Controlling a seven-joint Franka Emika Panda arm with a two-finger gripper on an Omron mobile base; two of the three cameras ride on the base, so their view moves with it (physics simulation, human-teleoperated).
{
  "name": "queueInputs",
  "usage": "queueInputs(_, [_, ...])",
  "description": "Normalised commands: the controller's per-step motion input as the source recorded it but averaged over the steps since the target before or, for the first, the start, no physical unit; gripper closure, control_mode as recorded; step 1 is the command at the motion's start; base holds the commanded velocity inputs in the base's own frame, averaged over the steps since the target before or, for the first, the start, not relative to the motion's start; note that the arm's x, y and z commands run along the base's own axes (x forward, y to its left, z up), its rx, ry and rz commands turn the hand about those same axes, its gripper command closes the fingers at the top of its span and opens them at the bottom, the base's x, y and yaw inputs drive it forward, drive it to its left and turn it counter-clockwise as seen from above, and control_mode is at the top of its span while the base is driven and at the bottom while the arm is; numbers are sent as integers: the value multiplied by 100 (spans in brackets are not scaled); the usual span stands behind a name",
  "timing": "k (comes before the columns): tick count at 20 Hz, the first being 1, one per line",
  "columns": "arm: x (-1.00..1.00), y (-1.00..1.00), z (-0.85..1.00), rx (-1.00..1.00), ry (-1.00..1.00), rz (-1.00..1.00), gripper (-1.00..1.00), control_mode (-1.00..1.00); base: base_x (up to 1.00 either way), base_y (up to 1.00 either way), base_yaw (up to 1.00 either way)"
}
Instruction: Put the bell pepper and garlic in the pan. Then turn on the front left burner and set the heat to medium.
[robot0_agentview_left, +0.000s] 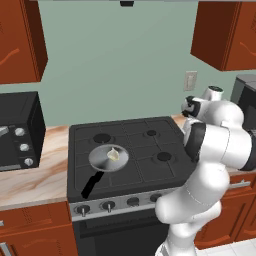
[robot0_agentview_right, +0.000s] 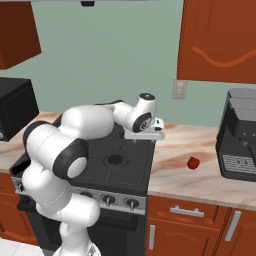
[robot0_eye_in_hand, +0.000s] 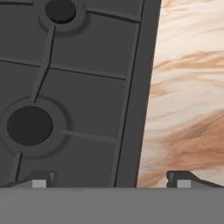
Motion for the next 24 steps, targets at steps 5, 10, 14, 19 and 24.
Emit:
queueInputs(5, [0,-76,8,7,-5,0,-100,-100,0,0,0])
queueInputs(10, [0,-71,2,2,-2,0,-100,-100,0,0,0])
queueInputs(14, [0,-43,0,0,4,0,-100,-100,0,0,0])
queueInputs(19, [0,-26,-2,0,3,0,-100,-100,0,0,0])
queueInputs(24, [0,-12,-31,-1,5,0,-100,-100,0,0,0])
